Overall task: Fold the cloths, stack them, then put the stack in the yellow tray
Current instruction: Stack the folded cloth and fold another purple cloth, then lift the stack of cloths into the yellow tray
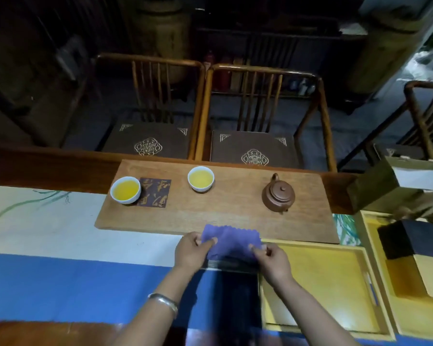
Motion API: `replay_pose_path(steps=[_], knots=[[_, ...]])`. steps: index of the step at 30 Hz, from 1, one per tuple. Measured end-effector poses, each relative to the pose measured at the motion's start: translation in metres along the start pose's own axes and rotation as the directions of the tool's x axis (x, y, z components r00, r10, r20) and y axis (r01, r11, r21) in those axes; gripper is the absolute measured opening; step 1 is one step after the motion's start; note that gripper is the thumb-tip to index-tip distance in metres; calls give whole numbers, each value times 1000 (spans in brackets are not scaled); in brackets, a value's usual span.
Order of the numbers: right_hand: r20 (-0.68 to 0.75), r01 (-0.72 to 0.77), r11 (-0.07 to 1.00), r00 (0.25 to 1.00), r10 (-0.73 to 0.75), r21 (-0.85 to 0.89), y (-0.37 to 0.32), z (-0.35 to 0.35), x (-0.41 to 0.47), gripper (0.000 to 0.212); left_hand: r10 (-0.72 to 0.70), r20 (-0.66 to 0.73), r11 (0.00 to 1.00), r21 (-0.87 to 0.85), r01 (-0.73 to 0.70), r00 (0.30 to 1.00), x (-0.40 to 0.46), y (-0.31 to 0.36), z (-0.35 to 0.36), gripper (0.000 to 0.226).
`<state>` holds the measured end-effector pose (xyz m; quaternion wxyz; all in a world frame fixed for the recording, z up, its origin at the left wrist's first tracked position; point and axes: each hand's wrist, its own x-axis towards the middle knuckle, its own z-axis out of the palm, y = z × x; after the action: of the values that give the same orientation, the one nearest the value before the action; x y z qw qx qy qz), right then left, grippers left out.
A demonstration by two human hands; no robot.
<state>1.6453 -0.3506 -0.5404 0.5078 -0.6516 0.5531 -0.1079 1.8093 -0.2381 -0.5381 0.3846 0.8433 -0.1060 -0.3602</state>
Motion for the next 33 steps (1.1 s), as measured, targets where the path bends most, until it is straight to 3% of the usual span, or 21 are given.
replay_pose_path(steps=[3, 5, 7, 12, 16, 19, 26, 31, 33], knots=[[-14, -47, 999, 999, 46, -27, 9, 4, 6, 39, -58, -80, 998, 29, 61, 995, 1, -3, 3, 34], [-3, -101, 990, 995, 101, -94, 10, 4, 10, 39, -154, -54, 985, 68, 158, 987, 4, -1, 5, 50], [22, -131, 982, 991, 136, -137, 10, 3, 14, 41, -268, 47, 962, 73, 265, 962, 8, 0, 3, 71], [62, -146, 957, 984, 166, -251, 5, -1, 19, 48, -372, 329, 920, 6, 391, 868, 9, -9, -6, 92], [26, -154, 964, 986, 163, -217, 7, 2, 18, 46, -348, 418, 926, 14, 377, 839, 12, -14, -2, 96], [9, -188, 966, 981, 193, -178, 8, 5, 17, 33, -320, 463, 934, 6, 357, 827, 12, -15, 0, 87], [-12, -149, 988, 989, 149, -27, 11, 6, 3, 27, -174, 479, 944, -168, 285, 860, 2, -23, 2, 75], [77, -215, 964, 976, 205, 157, -6, -3, -15, 37, -58, 550, 894, -343, 289, 833, -8, -20, -8, 69], [209, -323, 915, 938, 276, 241, -17, -9, -29, 57, -23, 578, 851, -417, 319, 816, -10, -17, -16, 75]])
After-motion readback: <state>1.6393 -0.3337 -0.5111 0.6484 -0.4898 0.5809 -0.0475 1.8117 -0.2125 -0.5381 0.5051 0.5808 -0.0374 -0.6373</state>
